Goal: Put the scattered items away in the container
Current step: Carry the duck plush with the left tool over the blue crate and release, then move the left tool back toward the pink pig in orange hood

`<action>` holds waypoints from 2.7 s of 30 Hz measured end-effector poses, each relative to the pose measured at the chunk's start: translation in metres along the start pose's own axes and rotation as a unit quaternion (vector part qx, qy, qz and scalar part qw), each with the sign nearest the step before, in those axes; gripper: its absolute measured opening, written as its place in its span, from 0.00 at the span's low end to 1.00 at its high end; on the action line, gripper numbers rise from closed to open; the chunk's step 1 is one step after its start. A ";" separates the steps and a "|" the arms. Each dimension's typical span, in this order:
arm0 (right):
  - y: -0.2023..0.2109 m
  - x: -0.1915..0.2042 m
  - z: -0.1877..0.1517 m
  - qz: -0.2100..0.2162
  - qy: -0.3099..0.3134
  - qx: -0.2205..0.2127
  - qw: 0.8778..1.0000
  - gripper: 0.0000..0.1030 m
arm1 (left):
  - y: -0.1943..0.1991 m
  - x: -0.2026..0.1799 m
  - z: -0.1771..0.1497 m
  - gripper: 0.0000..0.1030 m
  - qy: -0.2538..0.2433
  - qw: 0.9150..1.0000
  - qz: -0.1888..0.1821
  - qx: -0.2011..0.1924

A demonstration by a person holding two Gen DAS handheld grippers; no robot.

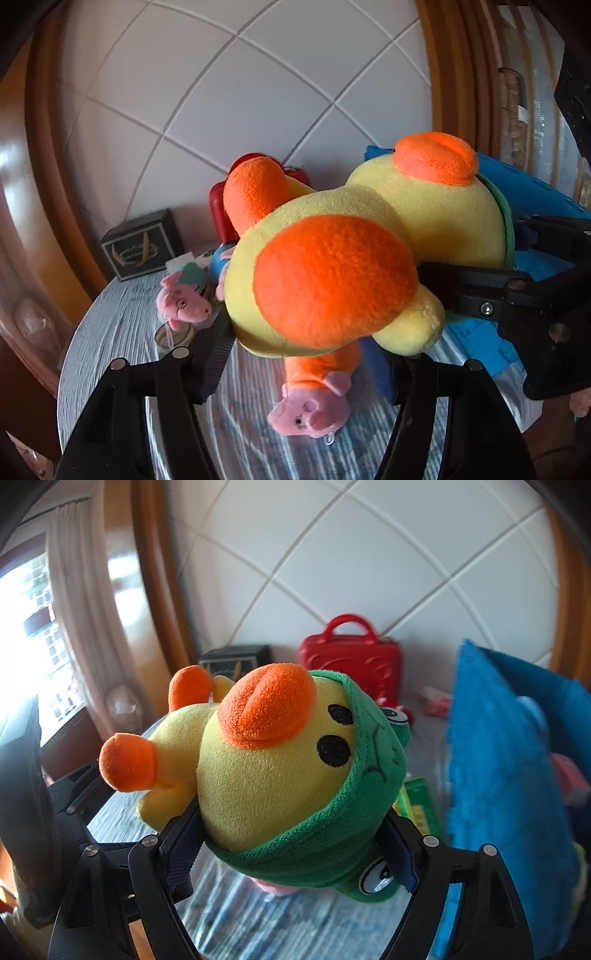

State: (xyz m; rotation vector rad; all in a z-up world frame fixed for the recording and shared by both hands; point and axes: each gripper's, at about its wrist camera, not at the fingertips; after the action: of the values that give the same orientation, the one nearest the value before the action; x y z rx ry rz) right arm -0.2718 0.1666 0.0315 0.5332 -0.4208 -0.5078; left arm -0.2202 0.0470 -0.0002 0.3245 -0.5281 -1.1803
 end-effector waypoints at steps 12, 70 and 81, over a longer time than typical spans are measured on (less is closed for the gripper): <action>0.188 -0.121 -0.023 -0.112 -0.028 -0.087 0.989 0.82 | 0.065 -0.200 0.090 0.62 -0.044 0.994 -0.085 -0.056; 0.211 -0.152 -0.032 -0.104 -0.015 -0.109 0.988 1.00 | 0.077 -0.182 0.062 0.80 0.073 0.997 -0.011 0.009; 0.113 -0.037 -0.031 -0.060 0.006 -0.082 0.995 1.00 | 0.057 -0.045 -0.013 0.80 0.082 0.994 0.040 0.062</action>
State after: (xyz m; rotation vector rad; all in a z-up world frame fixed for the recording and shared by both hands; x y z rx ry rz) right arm -0.2471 0.2826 0.0628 0.4051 -0.3332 -0.6475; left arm -0.1807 0.1092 0.0081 0.4993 -0.4672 -1.0357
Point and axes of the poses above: each gripper's, at about its wrist camera, not at the fingertips, and y roughly against the way its jaws point, x to its left, z to its top, and after that the axes turned 14 degrees about z, right-handed
